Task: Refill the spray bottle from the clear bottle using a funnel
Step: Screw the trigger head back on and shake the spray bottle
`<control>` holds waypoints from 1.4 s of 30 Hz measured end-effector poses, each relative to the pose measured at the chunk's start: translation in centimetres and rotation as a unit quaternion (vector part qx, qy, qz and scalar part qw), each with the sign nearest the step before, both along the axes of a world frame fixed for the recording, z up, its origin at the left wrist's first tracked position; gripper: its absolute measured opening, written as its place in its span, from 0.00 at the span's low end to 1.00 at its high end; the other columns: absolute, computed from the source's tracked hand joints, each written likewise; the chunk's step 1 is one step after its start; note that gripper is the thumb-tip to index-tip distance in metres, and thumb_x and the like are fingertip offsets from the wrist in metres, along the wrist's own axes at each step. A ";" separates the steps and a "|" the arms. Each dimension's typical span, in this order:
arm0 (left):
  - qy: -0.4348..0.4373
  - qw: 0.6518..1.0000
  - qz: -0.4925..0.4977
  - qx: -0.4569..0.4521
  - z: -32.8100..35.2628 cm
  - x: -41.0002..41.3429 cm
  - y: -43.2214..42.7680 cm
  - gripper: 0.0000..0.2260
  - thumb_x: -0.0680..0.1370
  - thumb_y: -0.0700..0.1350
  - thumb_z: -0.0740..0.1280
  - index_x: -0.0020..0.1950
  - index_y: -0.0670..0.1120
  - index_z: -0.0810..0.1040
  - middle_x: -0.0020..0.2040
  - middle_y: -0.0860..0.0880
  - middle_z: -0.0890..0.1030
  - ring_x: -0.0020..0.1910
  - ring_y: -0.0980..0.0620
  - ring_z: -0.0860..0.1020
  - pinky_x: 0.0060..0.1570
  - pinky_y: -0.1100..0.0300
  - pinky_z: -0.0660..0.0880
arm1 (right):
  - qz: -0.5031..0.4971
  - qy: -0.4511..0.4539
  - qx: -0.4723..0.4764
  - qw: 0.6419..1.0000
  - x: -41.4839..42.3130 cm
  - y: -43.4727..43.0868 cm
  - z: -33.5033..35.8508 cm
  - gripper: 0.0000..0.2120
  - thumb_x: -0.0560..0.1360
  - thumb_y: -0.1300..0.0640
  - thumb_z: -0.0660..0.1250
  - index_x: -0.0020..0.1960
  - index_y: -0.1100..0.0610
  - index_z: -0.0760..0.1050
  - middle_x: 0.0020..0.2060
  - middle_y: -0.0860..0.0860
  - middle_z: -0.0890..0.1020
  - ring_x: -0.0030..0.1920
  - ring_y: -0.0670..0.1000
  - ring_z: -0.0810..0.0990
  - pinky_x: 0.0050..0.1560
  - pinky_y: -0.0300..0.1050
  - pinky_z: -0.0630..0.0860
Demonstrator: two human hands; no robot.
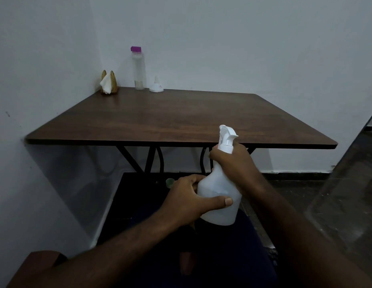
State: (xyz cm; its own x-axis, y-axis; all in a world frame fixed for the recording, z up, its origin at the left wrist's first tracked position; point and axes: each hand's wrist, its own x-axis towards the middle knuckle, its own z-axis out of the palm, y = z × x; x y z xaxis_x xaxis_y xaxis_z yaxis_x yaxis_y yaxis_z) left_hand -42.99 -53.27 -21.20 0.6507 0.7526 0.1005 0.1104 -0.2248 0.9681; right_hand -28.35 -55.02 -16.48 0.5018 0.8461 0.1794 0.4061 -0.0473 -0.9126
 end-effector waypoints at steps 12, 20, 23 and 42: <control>0.006 0.999 0.019 0.031 -0.3 0.0 0.8 0.22 0.62 0.54 0.81 0.53 0.55 0.80 0.49 0.57 0.85 0.47 0.60 0.83 0.49 0.53 0.82 | 0.006 0.012 0.010 1.000 -0.4 0.2 0.5 0.04 0.72 0.60 0.69 0.43 0.55 0.74 0.37 0.58 0.81 0.37 0.55 0.81 0.37 0.47 0.77; -0.009 0.994 0.064 0.083 -0.8 0.2 2.5 0.38 0.56 0.64 0.79 0.64 0.57 0.74 0.55 0.60 0.81 0.53 0.64 0.80 0.52 0.60 0.80 | 0.093 0.113 0.091 0.985 -0.3 1.5 1.7 0.18 0.69 0.69 0.66 0.55 0.54 0.79 0.44 0.54 0.84 0.33 0.55 0.81 0.38 0.50 0.80; -0.019 0.994 0.072 0.075 -0.4 -0.1 4.0 0.43 0.55 0.64 0.79 0.68 0.55 0.71 0.59 0.59 0.79 0.56 0.63 0.78 0.57 0.60 0.78 | 0.163 0.111 0.123 0.973 0.6 2.0 2.0 0.22 0.62 0.68 0.64 0.54 0.56 0.81 0.51 0.54 0.85 0.37 0.57 0.81 0.42 0.54 0.79; -0.110 0.986 0.115 0.051 4.4 1.2 6.9 0.33 0.62 0.54 0.80 0.63 0.53 0.72 0.52 0.55 0.80 0.47 0.60 0.81 0.41 0.64 0.80 | 0.132 -0.006 -0.019 0.991 0.9 6.2 5.2 0.35 0.62 0.27 0.70 0.59 0.50 0.75 0.50 0.52 0.84 0.50 0.52 0.85 0.54 0.58 0.81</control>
State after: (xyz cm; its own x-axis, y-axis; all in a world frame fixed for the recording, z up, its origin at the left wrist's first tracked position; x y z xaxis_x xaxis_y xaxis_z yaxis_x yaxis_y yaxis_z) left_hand -41.83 -46.32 -16.81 0.4184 0.8561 0.3034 -0.0408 -0.3160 0.9479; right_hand -27.41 -48.84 -11.29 0.2609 0.9536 0.1505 0.4198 0.0283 -0.9072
